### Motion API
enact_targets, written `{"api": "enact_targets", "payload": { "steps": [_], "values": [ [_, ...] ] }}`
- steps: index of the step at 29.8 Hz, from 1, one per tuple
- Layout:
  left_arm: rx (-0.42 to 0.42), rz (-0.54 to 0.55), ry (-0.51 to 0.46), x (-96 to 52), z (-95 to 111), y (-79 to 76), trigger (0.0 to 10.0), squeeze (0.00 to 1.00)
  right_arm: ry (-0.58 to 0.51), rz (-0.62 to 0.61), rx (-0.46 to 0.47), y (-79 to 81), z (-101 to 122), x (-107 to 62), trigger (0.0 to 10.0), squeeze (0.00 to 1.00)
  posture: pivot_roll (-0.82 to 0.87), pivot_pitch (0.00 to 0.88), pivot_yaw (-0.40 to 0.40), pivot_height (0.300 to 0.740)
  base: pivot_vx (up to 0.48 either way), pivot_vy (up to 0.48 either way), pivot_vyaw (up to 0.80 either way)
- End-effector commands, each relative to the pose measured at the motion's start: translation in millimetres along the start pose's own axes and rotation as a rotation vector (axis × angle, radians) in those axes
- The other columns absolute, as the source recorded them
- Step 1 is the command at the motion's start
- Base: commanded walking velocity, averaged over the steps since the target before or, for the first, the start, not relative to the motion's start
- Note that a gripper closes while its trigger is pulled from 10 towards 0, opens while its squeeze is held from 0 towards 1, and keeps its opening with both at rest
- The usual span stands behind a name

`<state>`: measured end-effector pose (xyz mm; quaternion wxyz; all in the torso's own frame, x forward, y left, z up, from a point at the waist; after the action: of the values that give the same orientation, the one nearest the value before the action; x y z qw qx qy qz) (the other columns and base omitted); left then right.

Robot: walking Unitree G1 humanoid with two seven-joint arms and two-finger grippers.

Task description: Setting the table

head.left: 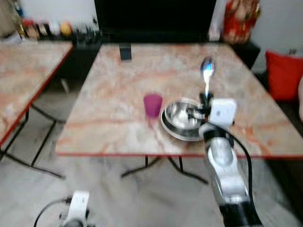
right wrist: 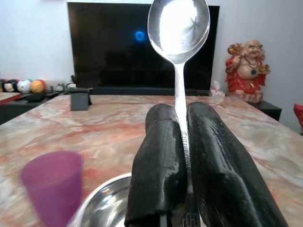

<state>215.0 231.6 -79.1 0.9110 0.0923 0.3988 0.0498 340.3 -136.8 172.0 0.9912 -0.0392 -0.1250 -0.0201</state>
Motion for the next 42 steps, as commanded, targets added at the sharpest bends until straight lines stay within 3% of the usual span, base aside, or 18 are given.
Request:
{"api": "enact_targets", "payload": {
  "steps": [1, 28, 37, 42],
  "values": [
    [0.008, -0.021, 0.013, -0.4, -3.0, -9.1, 10.0, 0.0, -0.012, -0.03, -0.01, -10.4, 2.9, 0.5, 10.0, 0.0, -0.01, 0.0, 0.018, 0.74, 0.3, 0.0, 0.0],
    [0.028, -0.023, 0.01, -0.2, -2.2, -9.8, 10.0, 0.0, -0.012, -0.027, -0.023, -12.8, 4.1, 2.6, 10.0, 0.0, -0.01, 0.0, 0.016, 0.74, 0.043, 0.0, 0.0],
    [0.027, -0.022, 0.015, -0.7, -4.4, -9.2, 10.0, 0.0, -0.008, -0.028, -0.027, -13.8, 3.4, 2.5, 10.0, 0.0, -0.01, 0.0, 0.015, 0.74, 0.0, -0.464, 0.0],
    [0.009, -0.018, 0.014, -1.0, -4.9, -8.1, 10.0, 0.0, -0.005, -0.027, -0.029, -13.8, 2.9, 2.9, 10.0, 0.0, -0.01, 0.0, 0.015, 0.74, 0.0, 0.0, 0.0]
  ]
}}
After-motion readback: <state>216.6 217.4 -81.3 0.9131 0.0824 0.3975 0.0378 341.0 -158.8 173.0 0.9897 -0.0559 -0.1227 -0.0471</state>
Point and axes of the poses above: a point about 5 cm out from each wrist's last joint towards the gripper, its own x axis pointing out of the wrist towards the gripper, its own z axis along the axis of the wrist's last joint, y = z × x, the point moved 2 cm from there along x, pointing out of the wrist towards the gripper
